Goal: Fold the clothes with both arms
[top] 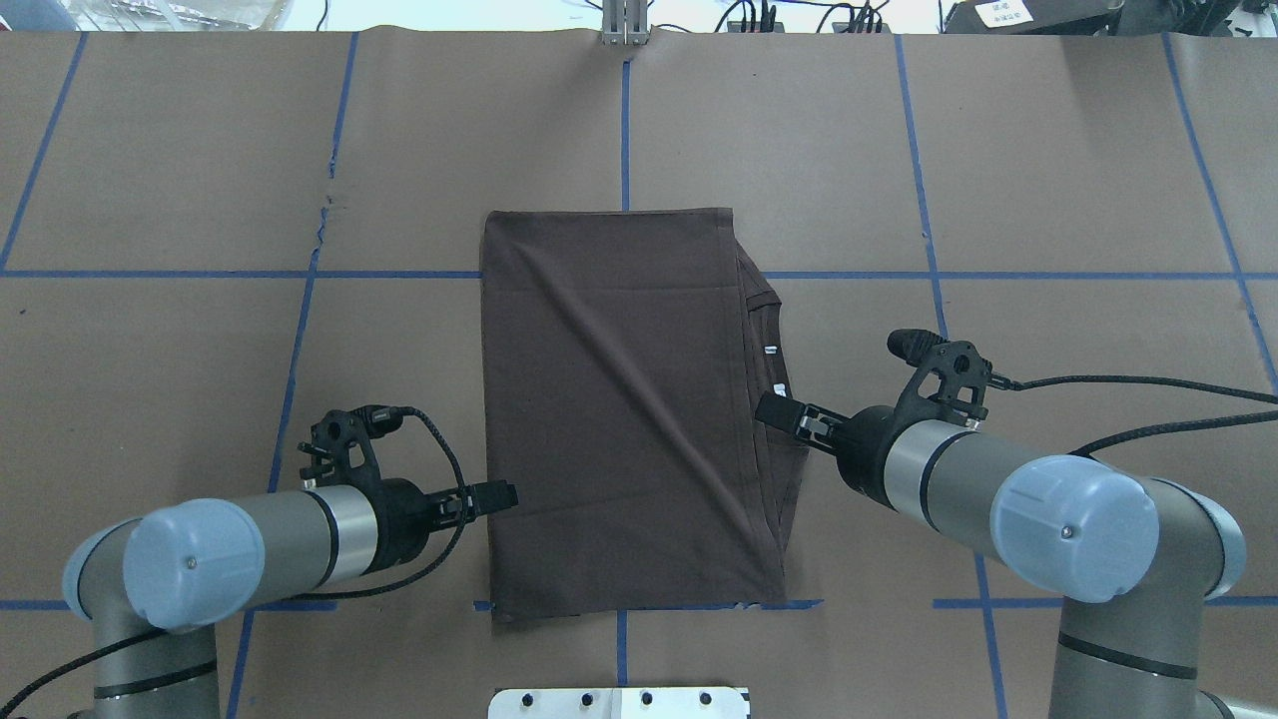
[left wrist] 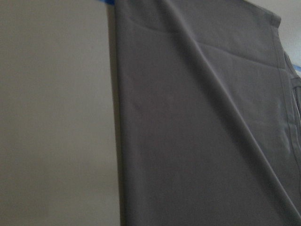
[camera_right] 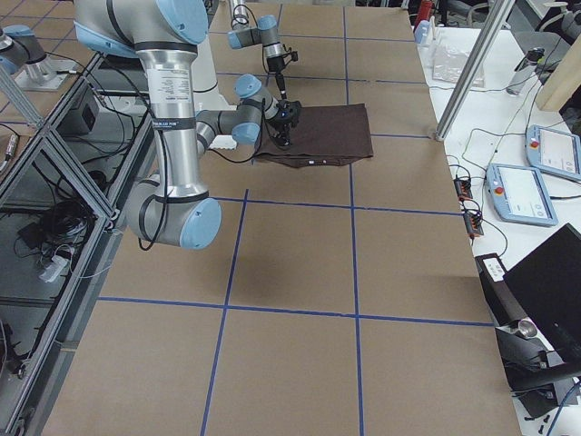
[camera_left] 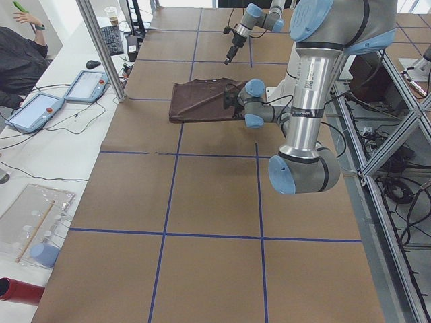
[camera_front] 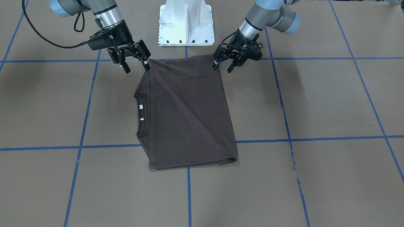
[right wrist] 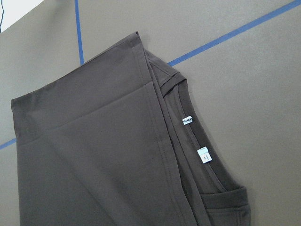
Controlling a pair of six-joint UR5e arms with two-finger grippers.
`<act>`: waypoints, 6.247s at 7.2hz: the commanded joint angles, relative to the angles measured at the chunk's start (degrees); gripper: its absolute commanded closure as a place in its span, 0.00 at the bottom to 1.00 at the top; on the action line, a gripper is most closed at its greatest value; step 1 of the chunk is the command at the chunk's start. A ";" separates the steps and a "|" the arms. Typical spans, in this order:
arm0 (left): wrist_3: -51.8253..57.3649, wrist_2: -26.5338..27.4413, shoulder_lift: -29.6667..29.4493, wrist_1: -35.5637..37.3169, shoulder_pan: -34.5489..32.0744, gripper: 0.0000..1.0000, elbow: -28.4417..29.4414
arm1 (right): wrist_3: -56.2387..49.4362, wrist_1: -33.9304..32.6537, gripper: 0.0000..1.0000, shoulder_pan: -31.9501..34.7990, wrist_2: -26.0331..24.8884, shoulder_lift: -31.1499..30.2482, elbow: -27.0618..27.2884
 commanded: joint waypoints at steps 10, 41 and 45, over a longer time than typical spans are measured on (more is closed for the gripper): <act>-12.16 7.75 0.02 3.32 10.59 0.57 -0.24 | 0.39 -0.01 0.00 0.26 0.00 -0.09 -0.61; -11.11 3.91 -2.27 4.54 9.45 1.00 -5.31 | 8.91 -30.07 1.00 -13.19 -8.88 12.57 -6.95; -8.65 -3.12 -3.05 27.85 6.81 1.00 -26.02 | 8.91 -39.60 1.00 -13.02 -8.35 13.70 9.08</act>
